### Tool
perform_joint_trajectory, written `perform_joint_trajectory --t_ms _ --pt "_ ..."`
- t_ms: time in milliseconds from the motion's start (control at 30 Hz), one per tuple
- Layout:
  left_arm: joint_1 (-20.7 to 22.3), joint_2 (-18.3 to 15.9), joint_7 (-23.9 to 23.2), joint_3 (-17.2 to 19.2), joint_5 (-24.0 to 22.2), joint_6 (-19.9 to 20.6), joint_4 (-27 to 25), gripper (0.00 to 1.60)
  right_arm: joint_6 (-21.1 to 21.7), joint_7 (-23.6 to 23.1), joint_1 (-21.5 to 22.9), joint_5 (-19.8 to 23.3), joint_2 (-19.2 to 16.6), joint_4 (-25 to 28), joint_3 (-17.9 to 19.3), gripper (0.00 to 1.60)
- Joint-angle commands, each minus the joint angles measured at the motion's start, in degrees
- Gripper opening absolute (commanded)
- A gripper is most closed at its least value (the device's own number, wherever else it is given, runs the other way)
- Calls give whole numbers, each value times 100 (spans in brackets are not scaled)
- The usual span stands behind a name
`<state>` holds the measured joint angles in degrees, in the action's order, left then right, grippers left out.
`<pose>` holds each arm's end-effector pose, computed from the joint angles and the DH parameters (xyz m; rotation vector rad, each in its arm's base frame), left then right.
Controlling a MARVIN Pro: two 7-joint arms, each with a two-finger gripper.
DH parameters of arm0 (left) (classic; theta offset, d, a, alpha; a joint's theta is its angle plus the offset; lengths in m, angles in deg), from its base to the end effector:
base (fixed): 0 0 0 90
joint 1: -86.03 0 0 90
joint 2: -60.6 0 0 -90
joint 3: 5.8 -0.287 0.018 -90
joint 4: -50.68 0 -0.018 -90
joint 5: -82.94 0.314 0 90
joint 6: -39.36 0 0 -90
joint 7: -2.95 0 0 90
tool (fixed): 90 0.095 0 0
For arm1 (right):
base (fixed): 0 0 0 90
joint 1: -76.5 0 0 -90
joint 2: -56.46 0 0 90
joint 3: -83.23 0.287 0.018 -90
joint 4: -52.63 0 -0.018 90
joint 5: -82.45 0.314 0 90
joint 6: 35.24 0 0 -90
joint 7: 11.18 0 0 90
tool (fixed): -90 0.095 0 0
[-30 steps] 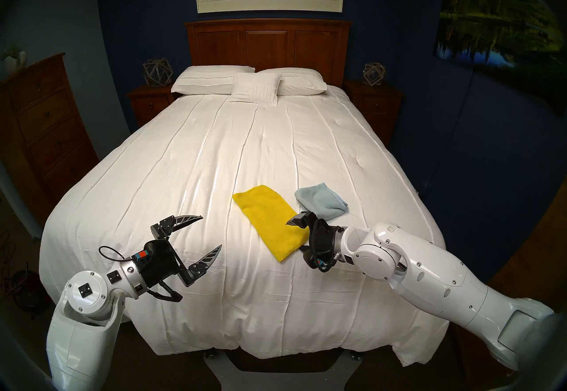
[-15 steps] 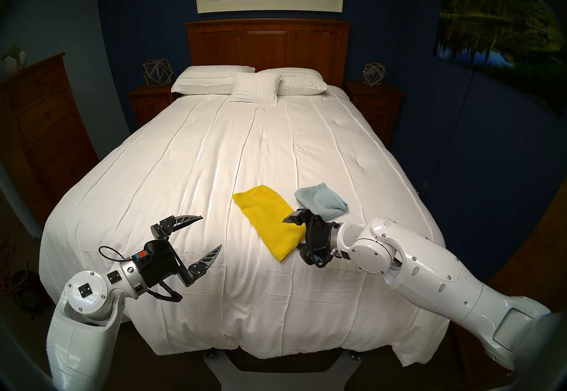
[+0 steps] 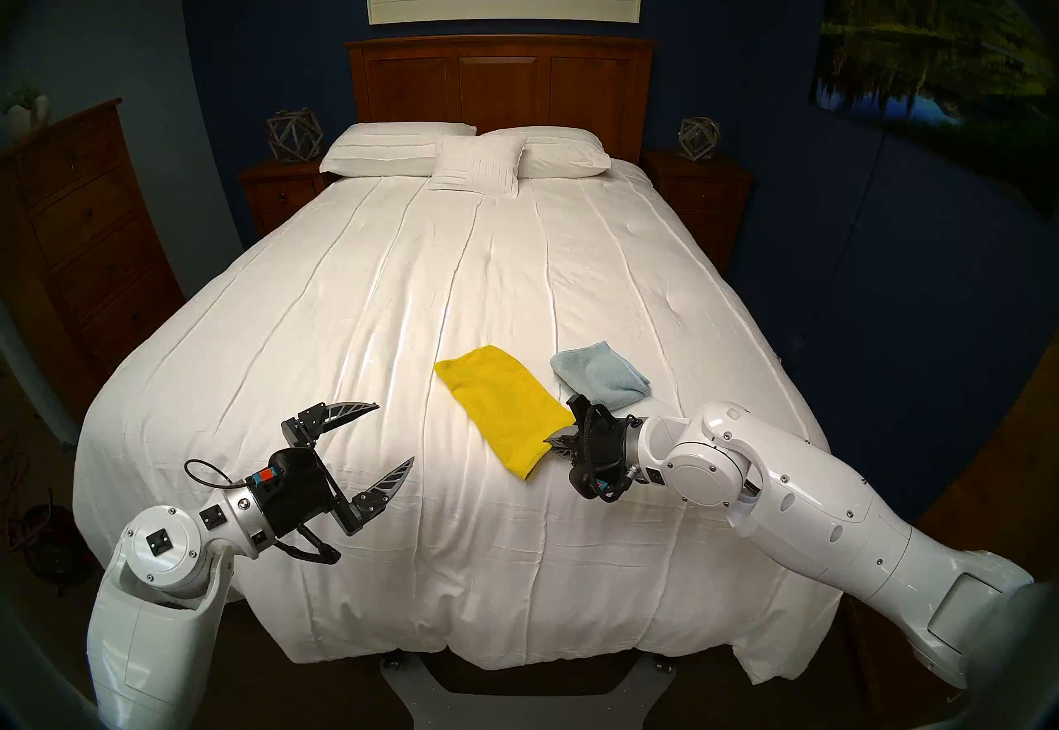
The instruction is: Fold the hand towels twice and stack them up
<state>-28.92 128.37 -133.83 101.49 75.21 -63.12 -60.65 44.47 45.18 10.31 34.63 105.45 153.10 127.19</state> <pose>0.2871 0.0970 -0.2624 1.8402 -1.1502 1.9726 0.3984 0.0755 -0.2762 0.8115 2.3903 1.2073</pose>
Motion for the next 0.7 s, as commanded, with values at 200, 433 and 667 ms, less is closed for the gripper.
perform_joint_trajectory --t_ms 200,433,667 --pt "18 -9 -7 22 -11 -7 -92 160 -80 131 -512 293 -931 950 518 0" --pt "20 -5 -10 23 -10 -9 -89 160 -97 45 -1104 381 -1371 1447 1124 0" --pt "21 -1 -15 26 -8 -7 -92 160 -82 212 -1671 671 -1902 1875 1657 0"
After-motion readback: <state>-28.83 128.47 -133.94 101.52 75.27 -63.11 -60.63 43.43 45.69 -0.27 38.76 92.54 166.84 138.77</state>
